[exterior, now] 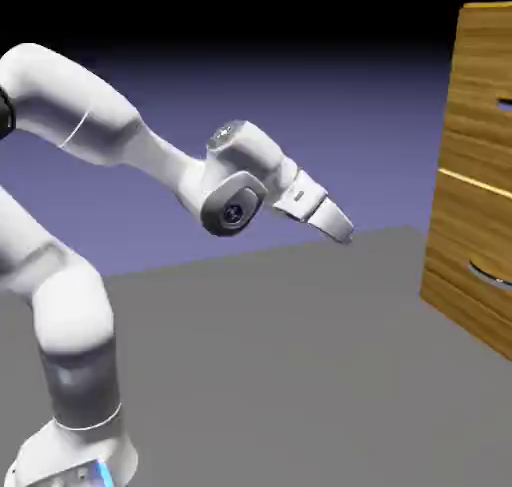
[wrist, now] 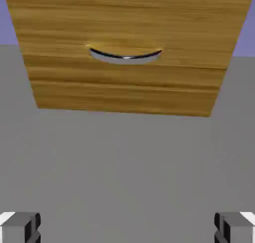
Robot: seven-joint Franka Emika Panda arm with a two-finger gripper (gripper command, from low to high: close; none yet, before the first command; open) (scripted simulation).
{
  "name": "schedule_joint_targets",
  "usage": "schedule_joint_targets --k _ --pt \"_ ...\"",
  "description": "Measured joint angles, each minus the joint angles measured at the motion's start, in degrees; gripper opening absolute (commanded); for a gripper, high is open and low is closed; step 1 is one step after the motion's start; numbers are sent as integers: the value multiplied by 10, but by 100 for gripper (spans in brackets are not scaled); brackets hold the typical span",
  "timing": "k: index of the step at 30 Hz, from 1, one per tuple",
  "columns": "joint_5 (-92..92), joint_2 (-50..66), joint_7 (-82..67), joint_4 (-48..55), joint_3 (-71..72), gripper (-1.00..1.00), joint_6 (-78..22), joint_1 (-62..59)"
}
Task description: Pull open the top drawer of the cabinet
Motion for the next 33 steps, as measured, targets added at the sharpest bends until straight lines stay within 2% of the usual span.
schedule_joint_targets --k 33 --pt "-712 -204 -132 475 -411 0 -117 685"
